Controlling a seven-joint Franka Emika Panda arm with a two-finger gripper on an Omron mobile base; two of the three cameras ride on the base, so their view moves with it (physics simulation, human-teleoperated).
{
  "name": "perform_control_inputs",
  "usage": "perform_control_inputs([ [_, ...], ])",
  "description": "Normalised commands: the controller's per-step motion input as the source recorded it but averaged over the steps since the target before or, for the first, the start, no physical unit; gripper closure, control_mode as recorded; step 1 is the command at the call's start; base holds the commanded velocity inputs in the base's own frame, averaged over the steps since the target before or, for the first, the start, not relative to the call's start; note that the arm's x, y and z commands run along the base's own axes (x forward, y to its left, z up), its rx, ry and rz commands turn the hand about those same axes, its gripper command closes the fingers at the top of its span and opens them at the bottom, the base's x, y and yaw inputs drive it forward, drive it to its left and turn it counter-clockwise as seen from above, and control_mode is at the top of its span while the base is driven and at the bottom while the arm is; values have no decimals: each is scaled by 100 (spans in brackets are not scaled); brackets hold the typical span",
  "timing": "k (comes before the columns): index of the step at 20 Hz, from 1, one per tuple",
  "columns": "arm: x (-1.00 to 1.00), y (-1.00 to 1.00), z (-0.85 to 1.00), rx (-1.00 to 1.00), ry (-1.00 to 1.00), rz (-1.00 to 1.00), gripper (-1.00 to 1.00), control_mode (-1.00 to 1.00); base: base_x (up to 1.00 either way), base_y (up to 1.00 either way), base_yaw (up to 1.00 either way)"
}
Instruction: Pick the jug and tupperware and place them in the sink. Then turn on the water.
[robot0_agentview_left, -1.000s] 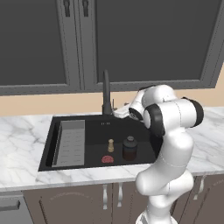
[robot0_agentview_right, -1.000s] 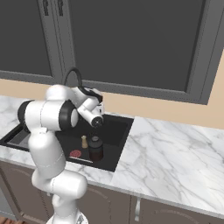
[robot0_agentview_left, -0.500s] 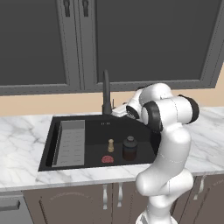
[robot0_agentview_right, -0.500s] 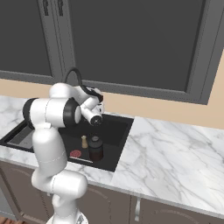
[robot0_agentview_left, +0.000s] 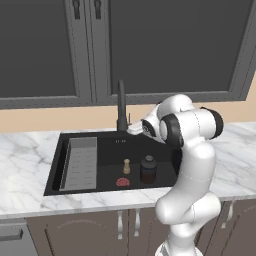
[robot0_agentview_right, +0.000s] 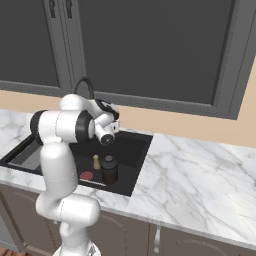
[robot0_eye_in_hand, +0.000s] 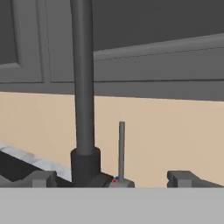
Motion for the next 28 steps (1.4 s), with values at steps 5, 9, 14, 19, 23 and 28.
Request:
perform_control_inputs([
  [5,16,0,-9,0,0,-6,-100,-100,0,0,0],
  [9,14,0,-10,0,0,-4,-100,-100,0,0,0],
  [14,19,7,-15,0,0,0,-100,-100,0,0,0],
  [19,26,9,-9,0,0,0,-100,-100,0,0,0],
  [23,24,4,0,0,-1,0,-100,-100,0,0,0],
  [28,29,0,0,0,0,0,-100,-100,0,0,0],
])
